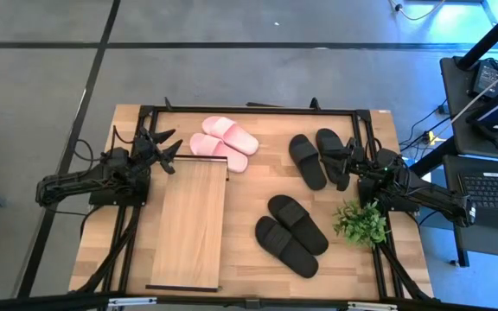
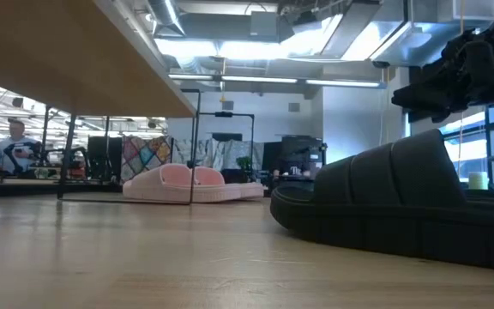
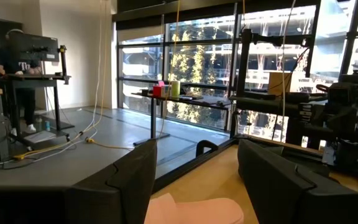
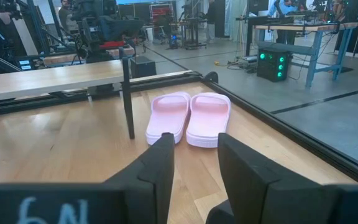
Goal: Pick and place slides into the shelf
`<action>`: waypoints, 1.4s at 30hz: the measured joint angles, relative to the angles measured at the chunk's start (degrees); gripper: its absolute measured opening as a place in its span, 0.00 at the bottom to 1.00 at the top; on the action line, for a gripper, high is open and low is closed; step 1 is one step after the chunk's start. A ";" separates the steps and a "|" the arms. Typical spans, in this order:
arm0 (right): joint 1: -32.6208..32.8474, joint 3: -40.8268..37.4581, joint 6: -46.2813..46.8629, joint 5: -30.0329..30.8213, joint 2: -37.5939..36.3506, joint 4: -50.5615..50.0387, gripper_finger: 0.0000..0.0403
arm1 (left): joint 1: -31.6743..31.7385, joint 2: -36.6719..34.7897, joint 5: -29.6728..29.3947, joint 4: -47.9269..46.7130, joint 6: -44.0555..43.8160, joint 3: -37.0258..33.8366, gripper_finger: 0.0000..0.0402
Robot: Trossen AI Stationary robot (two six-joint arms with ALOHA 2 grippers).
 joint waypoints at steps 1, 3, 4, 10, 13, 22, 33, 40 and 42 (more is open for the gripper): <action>0.00 0.00 0.00 0.00 0.02 0.00 0.31 | 0.00 0.01 -0.02 0.00 0.00 0.00 0.54; 0.00 0.00 0.22 0.00 0.01 0.02 0.31 | 0.00 -0.01 -0.02 0.00 0.00 0.00 0.54; 0.00 0.00 0.37 0.01 0.00 0.02 0.31 | 0.00 -0.02 -0.01 0.01 0.00 0.00 0.54; 0.00 0.00 1.49 0.02 0.00 0.00 0.31 | 0.00 0.01 0.00 0.00 0.00 0.00 0.54; 0.00 0.00 1.49 0.00 0.01 0.08 0.31 | 0.00 -0.02 -0.02 0.00 0.00 0.00 0.54; 0.00 0.00 0.16 1.52 0.02 -0.11 0.31 | 0.00 -0.02 0.00 0.00 0.00 0.00 0.54; 0.00 0.00 0.63 1.53 0.02 0.01 0.31 | 0.00 -0.01 0.00 0.00 0.00 0.00 0.54; 0.00 0.00 0.00 1.55 0.02 0.00 0.31 | 0.00 0.00 0.00 0.00 -0.11 0.00 0.54; 0.00 0.00 -0.05 1.55 0.02 0.02 0.31 | 0.00 -0.01 0.00 0.01 -0.12 0.00 0.54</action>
